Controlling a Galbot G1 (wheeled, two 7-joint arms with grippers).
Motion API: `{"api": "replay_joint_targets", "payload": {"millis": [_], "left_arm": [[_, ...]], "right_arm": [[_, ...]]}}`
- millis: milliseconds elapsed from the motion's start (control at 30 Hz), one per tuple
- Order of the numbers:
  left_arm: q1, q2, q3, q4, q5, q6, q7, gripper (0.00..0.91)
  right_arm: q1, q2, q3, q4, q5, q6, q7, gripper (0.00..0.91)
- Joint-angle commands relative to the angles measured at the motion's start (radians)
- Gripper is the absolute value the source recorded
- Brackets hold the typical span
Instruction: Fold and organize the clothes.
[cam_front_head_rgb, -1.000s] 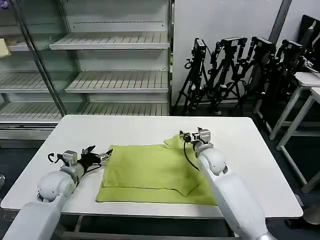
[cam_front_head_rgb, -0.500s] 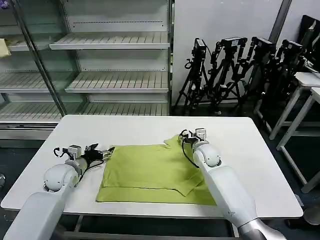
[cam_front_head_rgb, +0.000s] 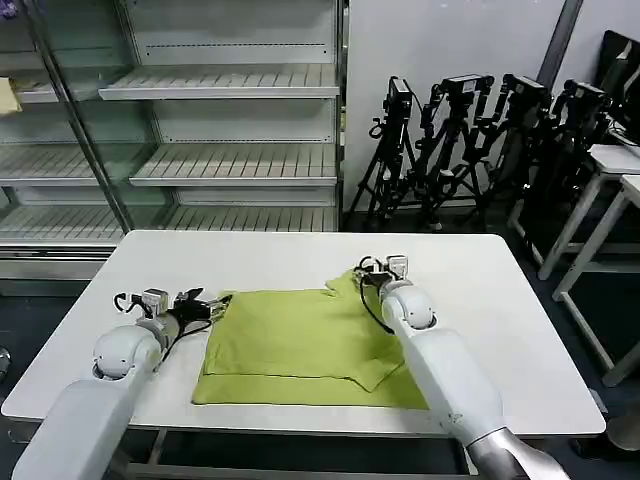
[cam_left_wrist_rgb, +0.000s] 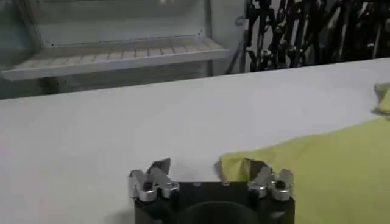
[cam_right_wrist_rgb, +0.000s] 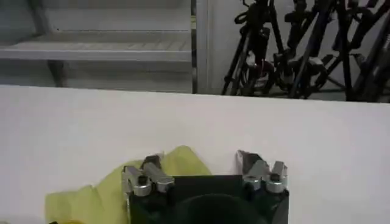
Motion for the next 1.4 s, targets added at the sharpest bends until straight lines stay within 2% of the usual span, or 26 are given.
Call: {"api": "replay_joint_targets", "payload": {"millis": [33, 433, 633, 767, 1067, 1333, 1400], "left_arm": [[0.001, 0.002, 0.007, 0.002, 0.004, -0.002, 0.023, 0.02], [0.017, 0.006, 0.005, -0.023, 0.006, -0.015, 0.037, 0.01], [0.038, 0.015, 0.0, -0.053, 0.002, -0.034, 0.044, 0.01], [0.046, 0.024, -0.013, -0.079, -0.019, -0.044, 0.036, 0.01], [0.149, 0.04, -0.059, -0.21, -0.052, -0.076, 0.017, 0.02], [0.269, 0.036, -0.106, -0.309, -0.048, -0.1, 0.012, 0.02], [0.308, 0.009, -0.145, -0.33, -0.037, -0.11, 0.013, 0.02]], "right_arm": [[0.004, 0.005, -0.002, -0.013, 0.014, -0.004, -0.005, 0.0], [-0.013, -0.005, -0.004, 0.012, 0.015, 0.003, -0.024, 0.0], [-0.027, -0.018, -0.003, 0.053, -0.001, 0.055, -0.042, 0.0], [-0.051, -0.035, 0.004, 0.132, 0.0, 0.072, -0.041, 0.0], [-0.169, -0.108, 0.036, 0.346, 0.051, 0.041, -0.002, 0.0], [-0.329, -0.205, 0.083, 0.623, 0.094, 0.001, 0.039, 0.0], [-0.386, -0.224, 0.11, 0.687, 0.094, -0.005, 0.042, 0.0]]}}
